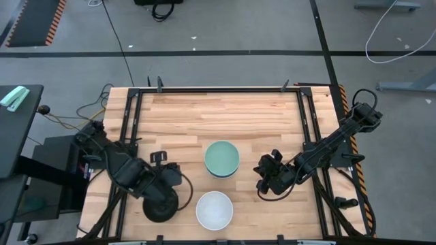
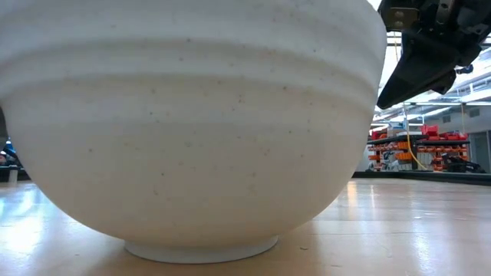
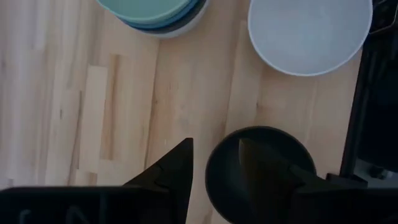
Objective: Nest bowls inside each other
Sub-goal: Stack the black bowl on top of the light green bowl
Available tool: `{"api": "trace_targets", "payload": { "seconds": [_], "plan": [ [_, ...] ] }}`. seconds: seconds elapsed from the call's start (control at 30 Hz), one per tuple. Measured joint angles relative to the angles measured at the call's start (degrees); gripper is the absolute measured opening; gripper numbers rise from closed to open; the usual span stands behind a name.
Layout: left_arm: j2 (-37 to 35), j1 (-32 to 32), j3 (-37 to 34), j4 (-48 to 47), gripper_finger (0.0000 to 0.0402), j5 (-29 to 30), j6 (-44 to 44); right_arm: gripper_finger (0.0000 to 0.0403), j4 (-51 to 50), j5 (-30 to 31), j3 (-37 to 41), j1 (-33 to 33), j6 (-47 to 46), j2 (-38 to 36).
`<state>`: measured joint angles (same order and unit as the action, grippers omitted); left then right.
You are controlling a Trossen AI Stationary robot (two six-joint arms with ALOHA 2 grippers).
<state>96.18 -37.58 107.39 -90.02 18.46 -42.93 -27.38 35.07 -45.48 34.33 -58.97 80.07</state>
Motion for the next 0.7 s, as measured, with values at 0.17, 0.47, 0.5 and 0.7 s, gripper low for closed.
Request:
{"api": "trace_targets", "payload": {
  "seconds": [0.17, 0.47, 0.5, 0.7],
  "plan": [
    [0.0, -2.2, 0.0, 0.0, 0.0137, 4.4, -2.0, 0.0016, 0.3, 0.0, 0.0, 0.0, 0.1, 0.0],
    [-1.8, -1.9, -11.7, -0.1, 0.0126, 3.4, -4.3, 0.0016, 0.3, 0.0, 0.0, 0.0, 0.2, 0.0],
    [-2.1, -1.7, -13.6, -0.1, 0.0126, 2.4, -4.5, 0.0016, 0.3, 0.0, 0.0, 0.0, 0.2, 0.0],
    [-6.8, -1.6, -25.8, 0.0, 0.0132, 1.0, -11.4, 0.0016, 0.4, 0.0, 0.0, 0.0, 0.1, 0.0]
  ]
}}
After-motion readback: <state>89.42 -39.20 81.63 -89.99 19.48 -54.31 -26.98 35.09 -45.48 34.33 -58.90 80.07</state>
